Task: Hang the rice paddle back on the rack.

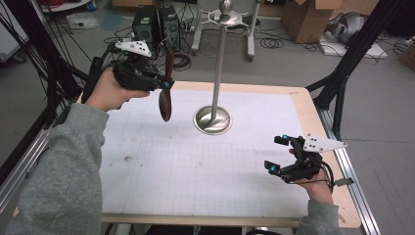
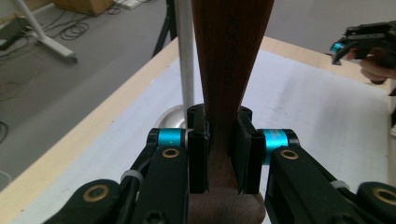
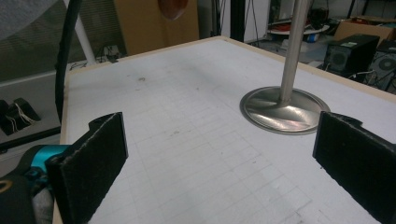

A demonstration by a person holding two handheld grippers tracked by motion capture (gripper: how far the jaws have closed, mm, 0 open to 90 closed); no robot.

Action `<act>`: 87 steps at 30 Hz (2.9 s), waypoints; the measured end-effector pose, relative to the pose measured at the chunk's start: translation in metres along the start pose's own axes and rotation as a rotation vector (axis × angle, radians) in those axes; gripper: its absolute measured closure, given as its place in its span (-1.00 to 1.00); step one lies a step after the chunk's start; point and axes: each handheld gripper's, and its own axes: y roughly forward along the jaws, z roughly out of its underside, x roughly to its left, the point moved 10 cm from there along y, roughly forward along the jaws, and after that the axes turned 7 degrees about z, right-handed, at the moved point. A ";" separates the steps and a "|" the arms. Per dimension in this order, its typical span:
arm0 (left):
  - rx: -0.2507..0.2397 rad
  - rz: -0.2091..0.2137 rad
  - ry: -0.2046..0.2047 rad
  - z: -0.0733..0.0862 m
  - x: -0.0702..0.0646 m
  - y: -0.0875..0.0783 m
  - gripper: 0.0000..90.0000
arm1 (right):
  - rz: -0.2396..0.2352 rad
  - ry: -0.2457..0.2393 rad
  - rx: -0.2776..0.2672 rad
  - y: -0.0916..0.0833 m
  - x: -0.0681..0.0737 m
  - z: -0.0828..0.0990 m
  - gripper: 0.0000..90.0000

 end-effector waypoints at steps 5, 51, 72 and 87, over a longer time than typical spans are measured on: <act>0.019 -0.011 0.006 -0.009 0.005 -0.002 0.72 | 0.002 -0.004 -0.009 -0.002 0.000 -0.002 -0.96; -0.006 0.023 -0.015 -0.063 0.037 0.016 0.73 | 0.031 0.043 -0.053 -0.018 -0.015 0.000 -0.96; -0.028 0.048 -0.013 -0.080 0.030 0.021 0.72 | 0.020 0.034 -0.034 -0.015 -0.013 0.002 -0.96; -0.026 0.050 -0.009 -0.082 0.030 0.032 0.72 | 0.016 0.033 -0.038 -0.016 -0.013 0.002 -0.96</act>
